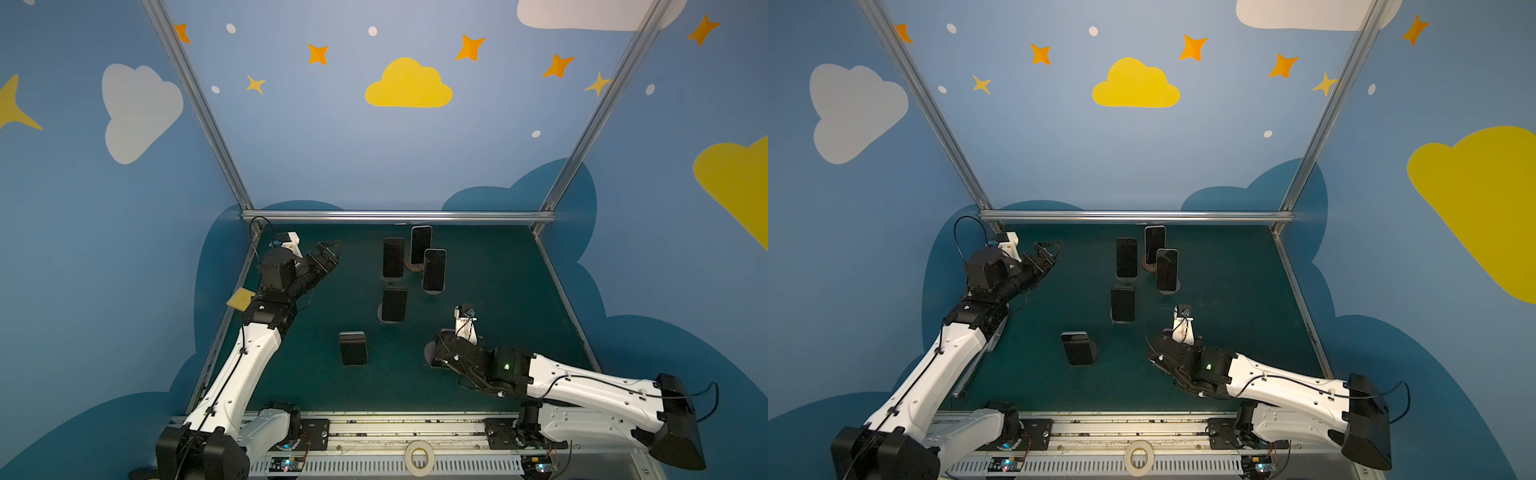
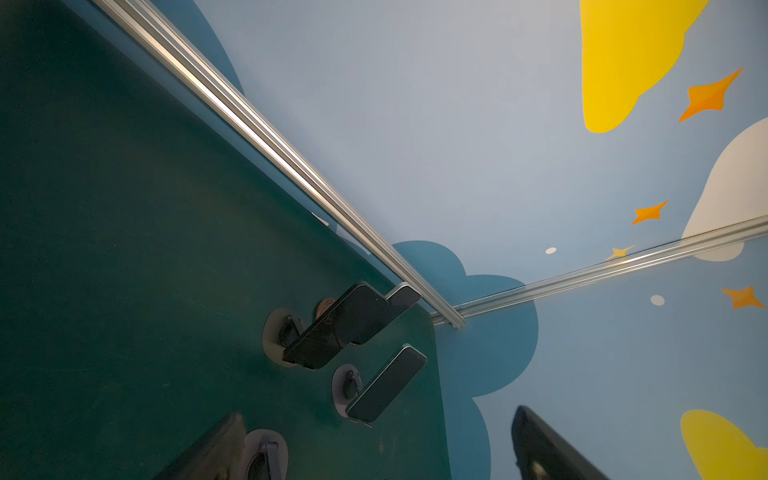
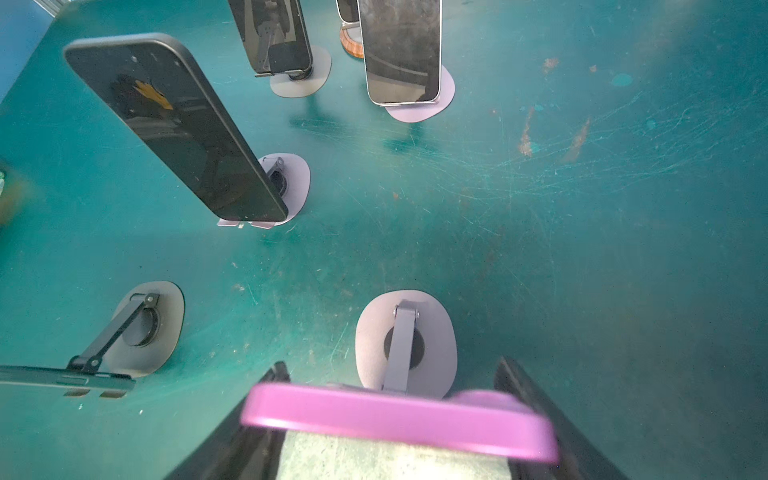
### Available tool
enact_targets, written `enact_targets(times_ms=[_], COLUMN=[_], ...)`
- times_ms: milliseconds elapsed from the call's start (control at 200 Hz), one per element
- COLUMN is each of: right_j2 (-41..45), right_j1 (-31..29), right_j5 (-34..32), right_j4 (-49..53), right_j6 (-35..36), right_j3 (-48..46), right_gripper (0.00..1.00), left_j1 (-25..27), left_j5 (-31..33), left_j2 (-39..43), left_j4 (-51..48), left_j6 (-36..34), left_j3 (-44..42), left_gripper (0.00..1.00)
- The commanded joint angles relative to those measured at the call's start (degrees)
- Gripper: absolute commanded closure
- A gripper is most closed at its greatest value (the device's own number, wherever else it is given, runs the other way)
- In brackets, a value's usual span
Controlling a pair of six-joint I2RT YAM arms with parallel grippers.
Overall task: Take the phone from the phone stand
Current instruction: 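Lift the purple-cased phone up off its grey stand with the right gripper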
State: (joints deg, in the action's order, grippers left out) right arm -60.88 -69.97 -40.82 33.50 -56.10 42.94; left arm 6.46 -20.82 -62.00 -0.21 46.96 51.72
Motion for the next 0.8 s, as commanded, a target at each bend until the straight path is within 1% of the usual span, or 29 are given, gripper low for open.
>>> enact_targets(times_ms=[0, 446, 666, 796], right_j2=[1.63, 4.15, 5.21, 5.78], right_j1=[-0.36, -0.34, -0.35, -0.09], right_j5=[-2.75, -4.51, -7.08, -8.48], right_j4=[0.81, 1.70, 2.48, 1.92], right_j6=[2.01, 7.97, 10.70, 12.23], right_j3=[2.51, 6.07, 7.48, 7.55], right_gripper=[0.37, 0.38, 0.38, 0.38], left_j1=[0.20, 0.68, 1.28, 1.45], left_j5=[-1.03, -1.48, -1.40, -1.06], left_j2=[0.12, -0.09, -2.10, -1.79], left_j4=[1.15, 1.17, -2.01, -1.91], left_j6=[-0.44, -0.38, -0.33, -0.25], left_j3=[-0.40, -0.20, 1.52, 1.33], left_gripper=[0.02, 0.01, 0.00, 0.00])
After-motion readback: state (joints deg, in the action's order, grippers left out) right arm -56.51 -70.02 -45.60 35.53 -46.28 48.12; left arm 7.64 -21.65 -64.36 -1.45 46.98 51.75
